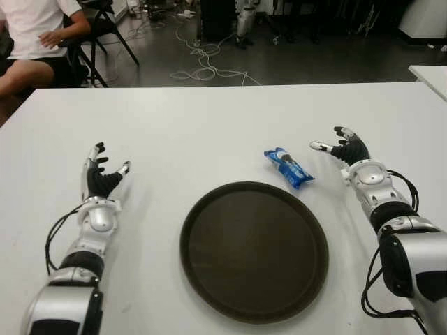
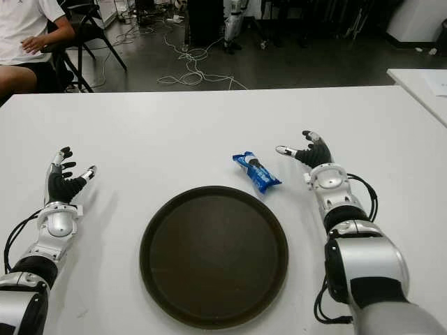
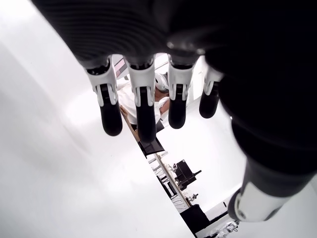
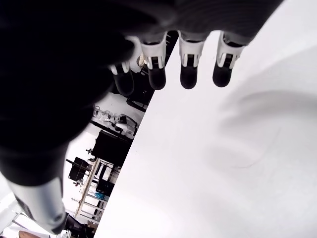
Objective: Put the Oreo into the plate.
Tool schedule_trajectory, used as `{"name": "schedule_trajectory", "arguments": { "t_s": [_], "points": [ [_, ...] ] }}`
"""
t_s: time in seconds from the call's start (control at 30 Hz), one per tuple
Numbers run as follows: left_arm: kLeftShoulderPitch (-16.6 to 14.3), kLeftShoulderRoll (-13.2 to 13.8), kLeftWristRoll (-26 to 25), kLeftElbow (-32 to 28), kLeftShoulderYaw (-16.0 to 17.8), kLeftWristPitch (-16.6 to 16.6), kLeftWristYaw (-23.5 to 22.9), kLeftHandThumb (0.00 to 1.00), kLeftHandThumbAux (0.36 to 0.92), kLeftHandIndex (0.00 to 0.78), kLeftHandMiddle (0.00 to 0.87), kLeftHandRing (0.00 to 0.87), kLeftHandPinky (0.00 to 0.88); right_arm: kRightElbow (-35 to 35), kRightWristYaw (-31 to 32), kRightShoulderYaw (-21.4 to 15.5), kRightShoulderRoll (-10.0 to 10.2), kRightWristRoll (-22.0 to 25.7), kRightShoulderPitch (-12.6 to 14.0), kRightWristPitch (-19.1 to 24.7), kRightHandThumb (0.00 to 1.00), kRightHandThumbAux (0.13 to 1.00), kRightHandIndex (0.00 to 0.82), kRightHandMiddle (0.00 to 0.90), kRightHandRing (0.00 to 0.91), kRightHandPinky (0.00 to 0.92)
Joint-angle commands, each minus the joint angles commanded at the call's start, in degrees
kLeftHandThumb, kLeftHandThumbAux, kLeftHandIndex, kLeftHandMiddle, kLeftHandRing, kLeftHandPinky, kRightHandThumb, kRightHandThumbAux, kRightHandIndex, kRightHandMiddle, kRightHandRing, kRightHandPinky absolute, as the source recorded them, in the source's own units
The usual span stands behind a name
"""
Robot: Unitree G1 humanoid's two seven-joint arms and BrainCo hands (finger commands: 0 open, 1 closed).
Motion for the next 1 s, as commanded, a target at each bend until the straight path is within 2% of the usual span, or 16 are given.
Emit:
{"name": "schedule_trajectory", "arguments": {
  "t_s": [0.33, 0.5, 0.8, 1.0],
  "points": [
    [0.2, -0.07, -0.55, -0.09, 0.3, -0.55, -0.58, 0.238, 0.701, 0.091, 0.16, 0.189, 0.241, -0.01, 0.83, -0.27, -0.05, 0.39, 0.05, 0.08, 0.0, 0.703, 0.105, 0.071, 0.049, 0.029],
    [0.03, 0.06, -0.33, -0.1, 0.13, -0.11, -0.51, 0.236, 0.719, 0.085, 0.151, 0.162, 0.17, 0.06, 0.89, -0.6, -0.02, 0.62, -0.06, 0.08, 0.0, 0.706, 0.121, 0.078, 0.055, 0.031],
    [0.04, -0.08, -0.71, -0.09, 0.4, -0.1, -0.79, 0.228, 0.718, 0.077, 0.141, 0.15, 0.159, 0.1, 0.91, 0.02, -0.15, -0.07, 0.01, 0.01, 0.0, 0.712, 0.112, 0.076, 0.057, 0.036],
    [0.03, -0.07, -0.69, 0.01, 0.35, -0.26, -0.85, 0.218, 0.722, 0.079, 0.143, 0.163, 0.183, 0.12, 1.04, 0.32, -0.29, -0.28, -0.04, 0.32, 0.0, 0.716, 0.105, 0.076, 0.056, 0.037]
  ]
}}
